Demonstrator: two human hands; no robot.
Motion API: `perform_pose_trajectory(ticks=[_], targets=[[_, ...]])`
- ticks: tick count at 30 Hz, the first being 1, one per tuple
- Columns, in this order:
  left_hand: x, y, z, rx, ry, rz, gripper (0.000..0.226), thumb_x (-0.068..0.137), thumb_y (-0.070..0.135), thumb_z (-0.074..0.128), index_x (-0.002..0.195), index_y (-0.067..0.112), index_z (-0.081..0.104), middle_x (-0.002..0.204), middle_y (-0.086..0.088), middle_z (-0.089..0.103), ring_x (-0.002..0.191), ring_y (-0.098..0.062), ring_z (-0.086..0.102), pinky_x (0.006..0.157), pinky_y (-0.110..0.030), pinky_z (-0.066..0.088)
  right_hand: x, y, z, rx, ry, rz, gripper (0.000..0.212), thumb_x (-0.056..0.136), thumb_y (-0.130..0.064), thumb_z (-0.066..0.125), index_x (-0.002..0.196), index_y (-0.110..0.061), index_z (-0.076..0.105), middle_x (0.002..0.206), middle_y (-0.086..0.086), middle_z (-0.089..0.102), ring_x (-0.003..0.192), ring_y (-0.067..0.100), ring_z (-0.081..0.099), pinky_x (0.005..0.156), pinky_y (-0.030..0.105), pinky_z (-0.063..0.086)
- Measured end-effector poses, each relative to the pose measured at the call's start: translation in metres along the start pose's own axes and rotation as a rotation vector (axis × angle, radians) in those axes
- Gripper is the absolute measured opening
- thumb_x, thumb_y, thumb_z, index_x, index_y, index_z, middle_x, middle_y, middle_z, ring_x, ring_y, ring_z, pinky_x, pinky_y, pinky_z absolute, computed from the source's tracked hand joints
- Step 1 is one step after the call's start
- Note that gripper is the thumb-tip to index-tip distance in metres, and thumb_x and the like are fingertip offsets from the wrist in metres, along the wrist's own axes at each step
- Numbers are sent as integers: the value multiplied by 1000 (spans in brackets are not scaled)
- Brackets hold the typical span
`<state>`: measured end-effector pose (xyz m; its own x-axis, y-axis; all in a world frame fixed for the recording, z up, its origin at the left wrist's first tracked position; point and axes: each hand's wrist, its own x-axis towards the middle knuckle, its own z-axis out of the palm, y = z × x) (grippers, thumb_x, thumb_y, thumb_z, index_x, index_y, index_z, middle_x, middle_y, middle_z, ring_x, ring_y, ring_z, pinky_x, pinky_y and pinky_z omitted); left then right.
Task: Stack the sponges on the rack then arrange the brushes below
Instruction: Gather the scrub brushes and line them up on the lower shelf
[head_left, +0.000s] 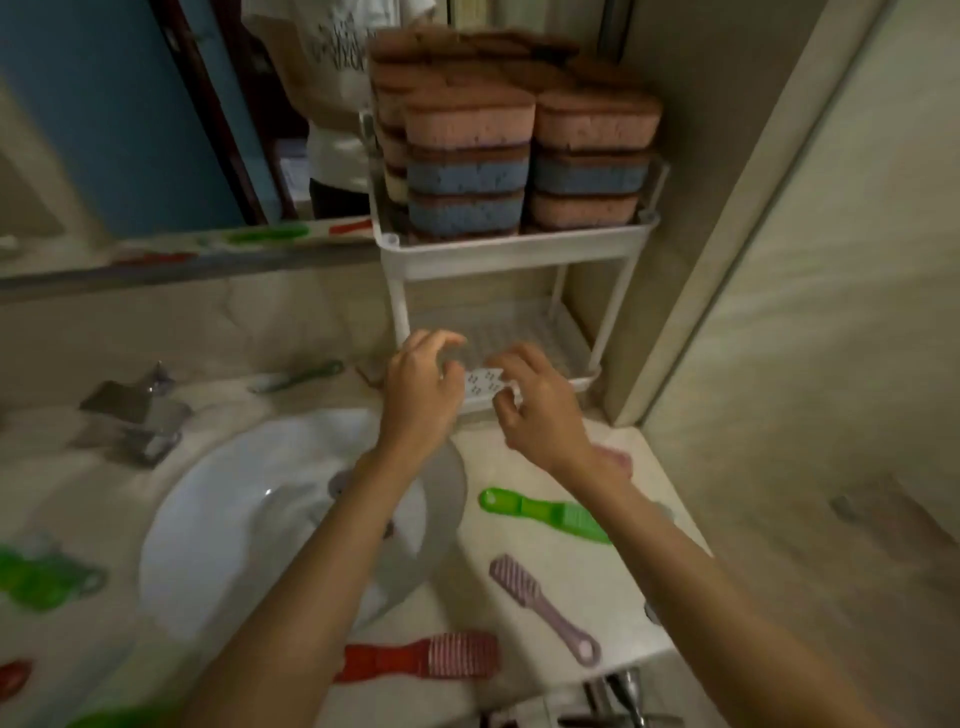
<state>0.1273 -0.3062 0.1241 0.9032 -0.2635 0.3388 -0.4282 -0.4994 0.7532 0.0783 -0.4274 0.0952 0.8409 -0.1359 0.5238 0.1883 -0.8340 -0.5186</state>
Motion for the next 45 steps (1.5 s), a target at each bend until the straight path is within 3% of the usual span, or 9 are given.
perform_pose_trajectory(ticks=[7, 13, 19, 24, 27, 30, 33, 39, 45], targets=[[-86, -73, 35, 25, -254, -342, 24, 90, 4, 47, 105, 6, 66, 113, -13, 66, 108, -28, 60, 96, -38, 47, -122, 74, 29, -377, -785, 514, 63, 87, -21, 54, 144, -12, 27, 145, 13, 32, 133, 33, 33, 108, 41, 31], [-107, -76, 42, 32, -309, -397, 25, 91, 4, 47, 107, 2, 66, 111, -15, 68, 106, -27, 62, 89, -30, 46, -143, 101, 39, -511, -787, 523, 57, 93, -24, 47, 144, -17, 22, 140, 12, 37, 134, 32, 31, 115, 48, 17], [-117, -77, 47, 70, -365, -403, 25, 91, 4, 47, 109, 1, 64, 112, -17, 67, 105, -30, 61, 90, -33, 47, -139, 99, 48, -516, -813, 474, 34, 95, -23, 45, 127, -11, 42, 124, 13, 49, 117, 34, 47, 108, 43, 31], [-120, -79, 46, 232, -466, -275, 44, 90, 9, 54, 133, 6, 47, 136, -12, 47, 127, -25, 45, 105, -31, 34, -128, 82, 47, -477, -724, 225, 40, 84, -6, 50, 124, -11, 48, 120, 13, 55, 117, 35, 48, 114, 48, 19], [-114, -74, 50, 536, -707, -124, 64, 90, 29, 56, 145, 14, 27, 149, -5, 33, 140, -21, 26, 117, -39, 15, -116, 68, 50, -391, -618, -25, 37, 68, 2, 62, 104, -6, 62, 96, 15, 63, 96, 37, 59, 105, 53, 32], [-103, -69, 51, 612, -780, -172, 44, 92, 29, 52, 132, 13, 43, 129, -11, 54, 119, -27, 51, 94, -35, 37, -102, 62, 49, -321, -575, -140, 39, 52, 4, 71, 90, -7, 64, 82, 11, 63, 81, 35, 62, 90, 50, 46], [-95, -71, 46, 554, -721, -229, 24, 95, 23, 47, 108, 6, 56, 105, -18, 62, 95, -32, 61, 68, -31, 37, -87, 70, 41, -220, -727, 36, 65, 68, -11, 64, 130, -12, 47, 126, 12, 49, 124, 32, 39, 110, 45, 25], [-81, -75, 46, 329, -541, -479, 32, 97, 28, 42, 100, 2, 59, 95, -24, 67, 85, -39, 65, 75, -46, 55, -63, 130, 34, -385, -753, 511, 50, 88, -18, 52, 136, -9, 37, 139, 16, 38, 130, 35, 33, 108, 45, 30], [-72, -67, 61, 111, -393, -580, 26, 96, 23, 42, 76, 12, 54, 71, -13, 63, 40, -17, 51, 46, -30, 47, -53, 166, 57, -614, -915, 386, 44, 94, -22, 46, 137, -14, 38, 135, 11, 43, 129, 30, 39, 114, 49, 22]])
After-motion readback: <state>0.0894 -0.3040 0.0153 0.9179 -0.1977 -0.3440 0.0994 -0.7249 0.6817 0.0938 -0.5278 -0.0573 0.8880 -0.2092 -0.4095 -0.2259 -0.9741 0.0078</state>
